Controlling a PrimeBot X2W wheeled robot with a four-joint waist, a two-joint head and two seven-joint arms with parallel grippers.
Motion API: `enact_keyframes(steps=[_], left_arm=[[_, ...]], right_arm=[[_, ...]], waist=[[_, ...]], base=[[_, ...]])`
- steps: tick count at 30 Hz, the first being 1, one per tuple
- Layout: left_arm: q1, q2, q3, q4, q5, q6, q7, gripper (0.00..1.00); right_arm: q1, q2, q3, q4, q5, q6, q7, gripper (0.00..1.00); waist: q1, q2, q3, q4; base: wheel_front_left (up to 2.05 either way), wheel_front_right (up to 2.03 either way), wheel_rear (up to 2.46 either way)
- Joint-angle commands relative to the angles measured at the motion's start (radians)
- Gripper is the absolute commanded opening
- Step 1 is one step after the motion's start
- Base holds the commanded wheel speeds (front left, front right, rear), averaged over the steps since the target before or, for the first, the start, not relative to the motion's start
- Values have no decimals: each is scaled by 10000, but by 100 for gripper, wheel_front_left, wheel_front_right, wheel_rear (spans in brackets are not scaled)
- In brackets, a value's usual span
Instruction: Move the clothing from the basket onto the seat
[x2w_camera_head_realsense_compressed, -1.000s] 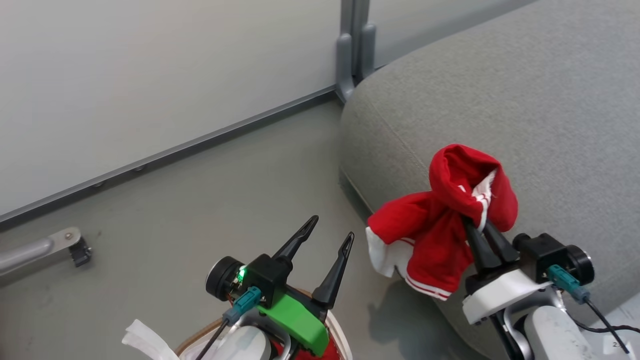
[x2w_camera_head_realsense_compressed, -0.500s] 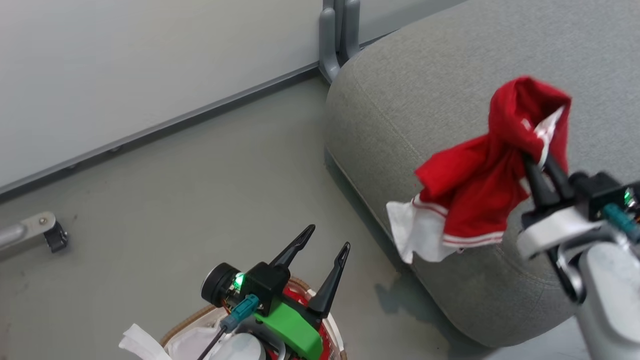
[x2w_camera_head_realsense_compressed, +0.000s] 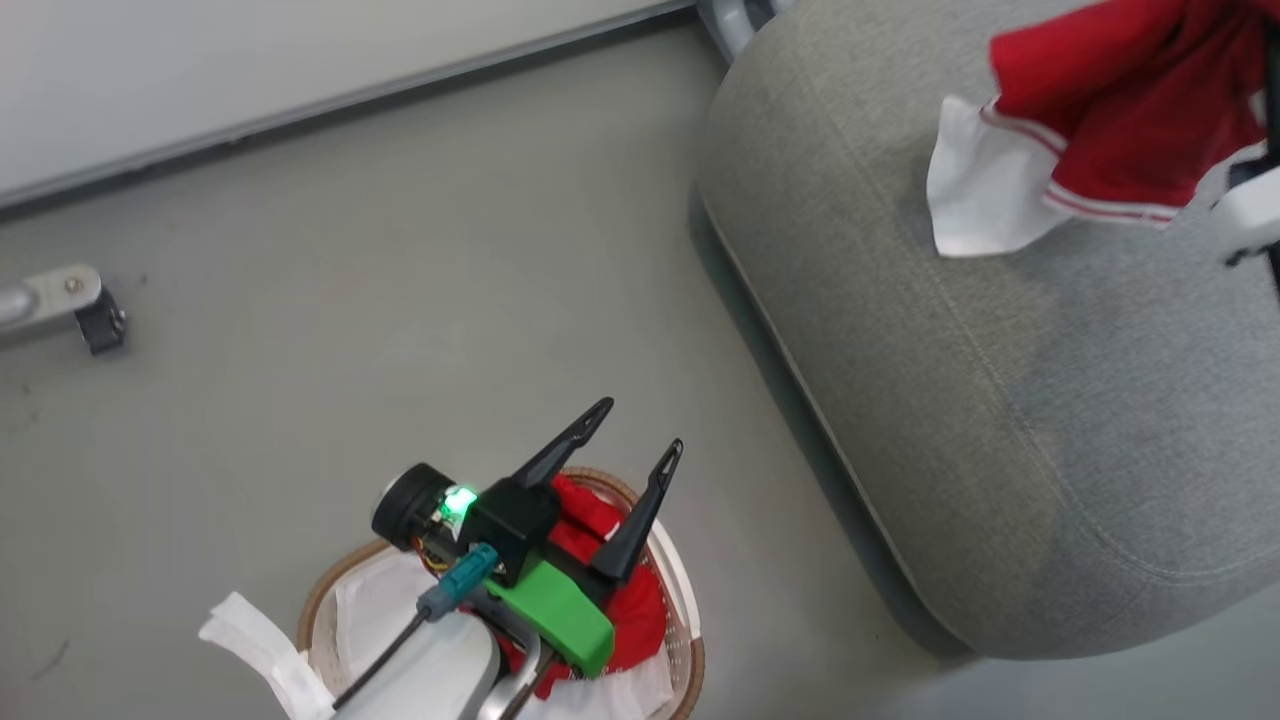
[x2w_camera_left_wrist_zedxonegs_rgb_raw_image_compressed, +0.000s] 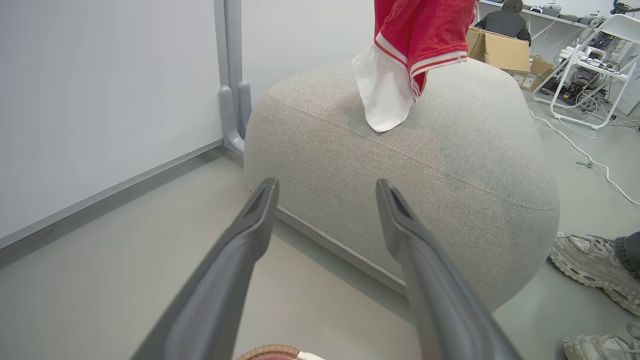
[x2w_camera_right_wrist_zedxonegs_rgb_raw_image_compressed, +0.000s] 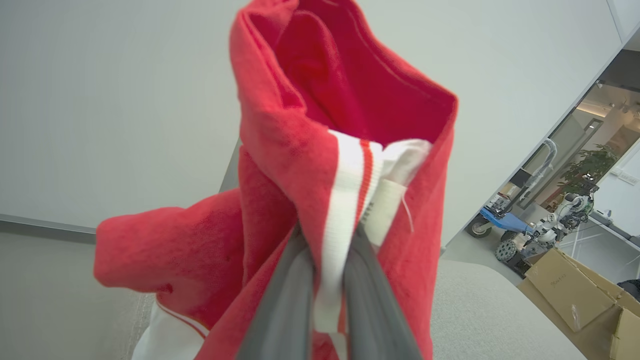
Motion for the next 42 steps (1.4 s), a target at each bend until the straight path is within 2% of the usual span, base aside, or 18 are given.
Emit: enact_keyframes(steps=[1,12,20,25,26,27,28,29,30,35,42], left_arm=[[-296,176,18,-40,-17,-31,5,100],[-1067,696,88,-304,43,-31,5,100],[-1369,831,280,-510,147,-31,5,100],[-1364,773,310,-415,105,-31,5,100],[-1330,729,379,-411,60,-31,5,100],[-1292,715,424,-399,33,-31,5,100],[-1247,708,462,-365,19,-31,5,100],[-1209,705,517,-329,21,-31,5,100],[-1156,688,574,-280,16,-31,5,100],[-791,542,975,-31,30,-31,5,100],[-31,225,1804,478,109,-31,7,100]], right_arm=[[-378,-103,-222,227,-158,-10,-44,0],[-2038,-441,-2491,1776,-1915,-10,-43,0],[-2204,44,-4379,2911,-3069,-10,-43,0],[-1828,546,-5705,3184,-3684,-10,-41,0],[-1679,670,-5928,3202,-3790,-10,-37,30],[-1570,730,-6123,3193,-3855,-10,-34,40],[-1422,746,-6322,3143,-3933,-10,-34,75],[-1291,797,-6429,3093,-3989,-10,-35,75],[-1127,918,-6526,3014,-4028,-10,-34,100],[-188,1117,-6350,2604,-3727,-10,-35,100],[1393,1389,-5007,1900,-2637,-10,-34,100]], waist=[[0,-1,956,596],[0,-1,2612,1303],[0,-1,3436,1635],[0,-1,3400,1705],[0,-1,3321,1708],[0,-1,3241,1702],[0,-1,3141,1697],[0,-1,3041,1692],[0,-1,2905,1683],[0,-1,2124,1633],[0,-1,737,1686]], base=[[0,0,0],[0,0,0],[0,0,0],[0,0,0],[0,0,0],[0,0,0],[0,0,0],[0,0,0],[0,0,0],[0,0,0],[0,0,0]])
